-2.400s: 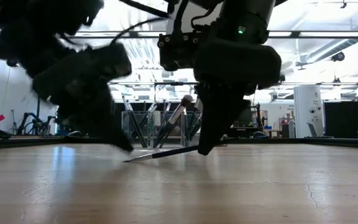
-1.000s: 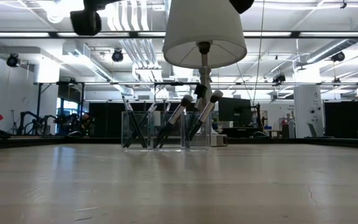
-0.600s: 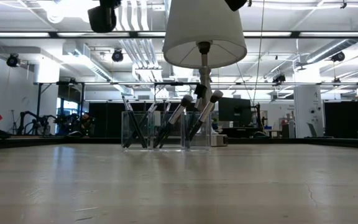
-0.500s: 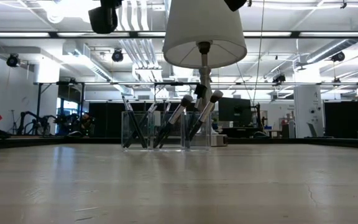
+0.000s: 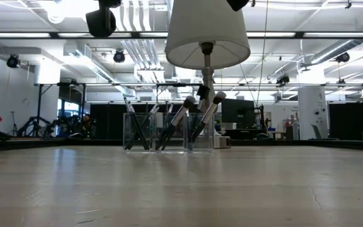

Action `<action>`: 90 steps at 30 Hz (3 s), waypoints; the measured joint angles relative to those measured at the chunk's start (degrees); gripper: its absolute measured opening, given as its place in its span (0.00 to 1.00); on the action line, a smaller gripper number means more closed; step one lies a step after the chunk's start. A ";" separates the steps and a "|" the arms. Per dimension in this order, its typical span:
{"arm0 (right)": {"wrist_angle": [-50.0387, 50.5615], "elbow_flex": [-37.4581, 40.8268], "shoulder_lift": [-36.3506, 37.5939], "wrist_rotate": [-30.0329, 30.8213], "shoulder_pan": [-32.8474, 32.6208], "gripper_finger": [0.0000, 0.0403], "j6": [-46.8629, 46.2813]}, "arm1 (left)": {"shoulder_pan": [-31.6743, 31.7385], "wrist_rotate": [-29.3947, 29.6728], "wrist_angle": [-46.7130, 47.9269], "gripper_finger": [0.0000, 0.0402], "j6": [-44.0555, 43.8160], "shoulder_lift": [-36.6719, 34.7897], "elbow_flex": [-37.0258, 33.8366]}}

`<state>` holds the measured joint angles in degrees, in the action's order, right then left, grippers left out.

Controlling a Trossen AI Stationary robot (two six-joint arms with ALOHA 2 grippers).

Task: Put items in baskets/containers
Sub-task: Put the eyeshadow brush into the transparent organizer

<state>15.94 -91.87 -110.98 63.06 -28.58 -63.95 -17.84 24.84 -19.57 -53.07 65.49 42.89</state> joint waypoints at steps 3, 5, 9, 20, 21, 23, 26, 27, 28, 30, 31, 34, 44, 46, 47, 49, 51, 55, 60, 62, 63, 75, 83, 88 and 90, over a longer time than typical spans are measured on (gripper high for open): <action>-0.06 0.02 0.00 -0.34 0.06 0.03 0.05 | 0.24 0.12 -0.03 0.26 0.95 0.00 0.00; -0.07 0.02 0.00 -1.28 0.18 0.03 0.08 | 0.31 0.14 -0.02 0.22 1.67 0.02 0.00; -0.12 0.02 0.00 -1.67 0.33 0.04 0.07 | 0.37 0.17 -0.06 0.13 3.63 0.02 0.00; -0.02 0.06 0.00 -4.28 1.22 0.23 1.48 | 0.38 -0.23 0.99 0.02 8.61 0.01 0.00; 0.07 0.06 0.00 -5.76 1.28 0.25 2.16 | 0.37 -0.42 1.81 0.02 9.52 -0.08 0.00; 0.24 0.06 0.02 -7.89 1.24 0.28 3.27 | 0.37 -1.37 4.01 0.02 12.46 -0.41 0.00; 1.20 0.06 1.13 -8.62 0.41 0.33 3.67 | 0.43 -5.54 8.05 0.02 16.56 -0.62 -0.02; 2.06 0.06 1.92 -8.78 0.30 0.34 3.21 | 0.26 -7.12 9.29 0.02 17.22 -0.69 -0.03; 2.77 0.06 2.61 -8.82 0.25 0.35 2.68 | -0.12 -8.68 10.23 0.02 17.54 -0.73 -0.07; 3.42 0.06 3.98 -8.69 0.51 0.37 2.79 | -0.69 -10.77 10.66 0.02 18.81 -0.79 -0.07; 3.30 0.06 4.45 -8.79 0.97 0.37 3.54 | -1.12 -10.89 10.75 0.02 19.67 -0.81 -0.07; 3.15 0.06 5.34 -11.19 2.57 0.37 4.76 | -1.50 -10.76 10.56 0.02 22.08 -0.83 -0.07; -0.50 0.05 5.70 -15.58 5.07 0.32 7.06 | -0.88 -8.72 10.05 0.02 27.81 -0.90 -0.07; -1.22 0.06 5.70 -15.60 5.05 0.30 7.56 | -0.70 -8.71 10.05 0.02 27.82 -0.90 -0.07; -1.39 0.06 5.70 -15.64 5.02 0.30 7.63 | -0.56 -8.73 10.05 0.02 27.82 -0.90 -0.07; -1.44 0.06 5.70 -15.64 4.94 0.29 7.57 | -0.21 -9.05 9.70 0.02 27.82 -0.90 -0.07; -1.44 0.05 5.70 -15.62 4.96 0.28 7.59 | -0.02 -10.13 8.71 0.02 27.88 -0.90 -0.07; -1.55 0.06 5.70 -15.58 5.37 0.27 7.61 | 0.33 -10.86 6.75 0.03 27.91 -0.55 -0.04; -2.55 0.06 5.68 -15.21 5.98 0.24 8.99 | 0.52 -10.89 6.54 0.03 27.64 -0.50 -0.04; -3.63 0.04 5.68 -15.60 6.30 0.23 9.52 | 0.52 -10.91 6.53 0.03 27.52 -0.48 -0.04; -3.98 0.04 5.68 -15.90 6.33 0.22 10.11 | 0.52 -10.91 6.50 0.03 27.49 -0.48 -0.04; -5.20 0.04 5.33 -18.16 6.99 0.12 12.59 | 0.54 -11.00 6.53 0.03 27.42 -0.48 -0.04; -4.31 0.04 5.33 -18.35 6.99 0.11 12.09 | 0.96 -11.00 6.57 0.03 27.35 -0.48 -0.04; -4.17 0.04 5.14 -18.31 7.04 0.11 12.05 | 1.35 -11.03 6.63 0.03 27.36 -0.48 -0.04; -4.06 0.04 5.09 -18.42 7.04 0.11 11.88 | 1.49 -11.10 6.75 0.03 27.36 -0.48 -0.04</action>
<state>11.88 -91.83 -105.89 44.64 -21.54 -52.06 -16.35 13.75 -12.82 -25.71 65.01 42.85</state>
